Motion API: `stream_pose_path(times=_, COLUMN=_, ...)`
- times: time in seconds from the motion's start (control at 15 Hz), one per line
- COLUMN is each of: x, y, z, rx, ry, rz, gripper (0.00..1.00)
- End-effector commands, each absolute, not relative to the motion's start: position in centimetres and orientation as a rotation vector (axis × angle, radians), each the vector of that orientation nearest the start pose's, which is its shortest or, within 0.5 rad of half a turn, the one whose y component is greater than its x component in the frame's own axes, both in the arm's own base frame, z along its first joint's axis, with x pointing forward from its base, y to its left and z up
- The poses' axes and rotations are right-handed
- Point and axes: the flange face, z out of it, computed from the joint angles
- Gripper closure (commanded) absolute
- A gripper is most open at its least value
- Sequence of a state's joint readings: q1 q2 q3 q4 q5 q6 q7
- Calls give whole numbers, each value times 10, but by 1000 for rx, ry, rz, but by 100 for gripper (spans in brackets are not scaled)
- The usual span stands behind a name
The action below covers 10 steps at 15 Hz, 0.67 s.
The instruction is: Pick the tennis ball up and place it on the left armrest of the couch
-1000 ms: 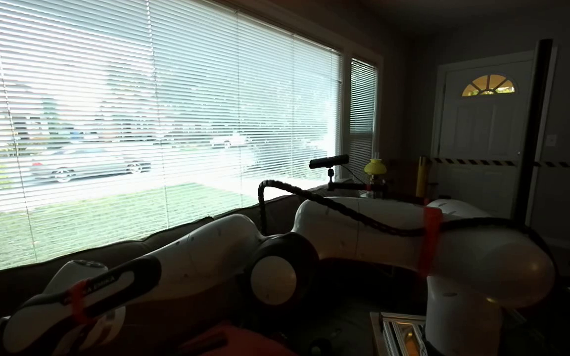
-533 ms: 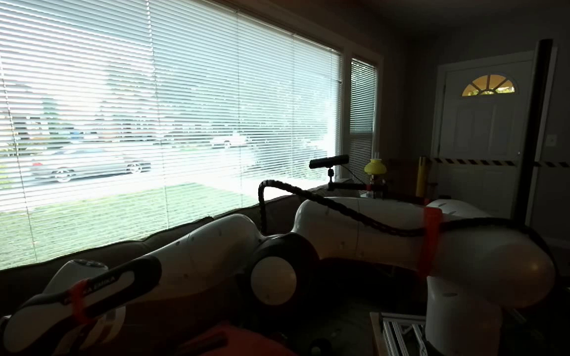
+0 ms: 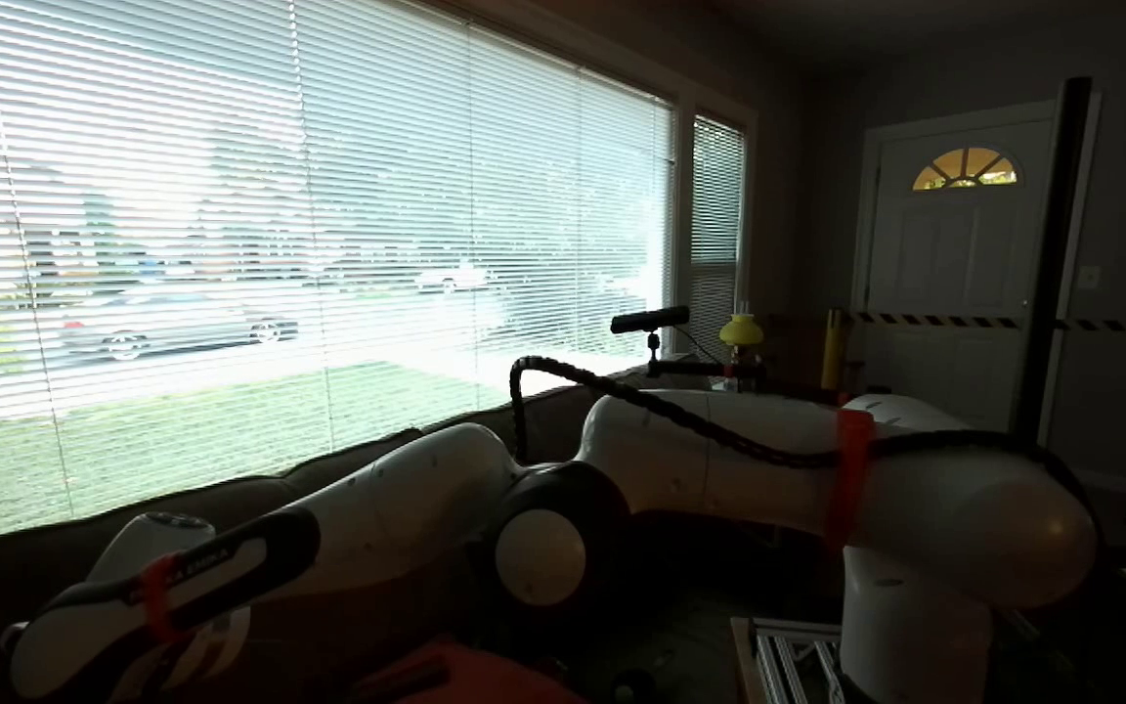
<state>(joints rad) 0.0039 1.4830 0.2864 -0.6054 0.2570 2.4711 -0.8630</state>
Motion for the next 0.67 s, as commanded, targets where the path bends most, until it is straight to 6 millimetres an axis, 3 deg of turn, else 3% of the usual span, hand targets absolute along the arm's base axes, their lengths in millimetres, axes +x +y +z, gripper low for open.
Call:
stream_pose_path(times=0.0, x=816, y=91, z=104, rx=-2631, ry=-890, rz=-709, gripper=0)
stream_pose_path(times=0.13, x=816, y=91, z=103, rx=-2632, ry=-888, rz=-707, gripper=0)
stream_pose_path(times=0.2, x=816, y=91, z=103, rx=-2629, ry=-888, rz=-707, gripper=25)
stream_pose_path(times=0.27, x=815, y=92, z=103, rx=-2626, ry=-890, rz=-706, gripper=28)
stream_pose_path(times=0.53, x=815, y=94, z=102, rx=-2611, ry=-904, rz=-718, gripper=59)
stream_pose_path(times=0.6, x=815, y=94, z=103, rx=-2611, ry=-904, rz=-718, gripper=61)
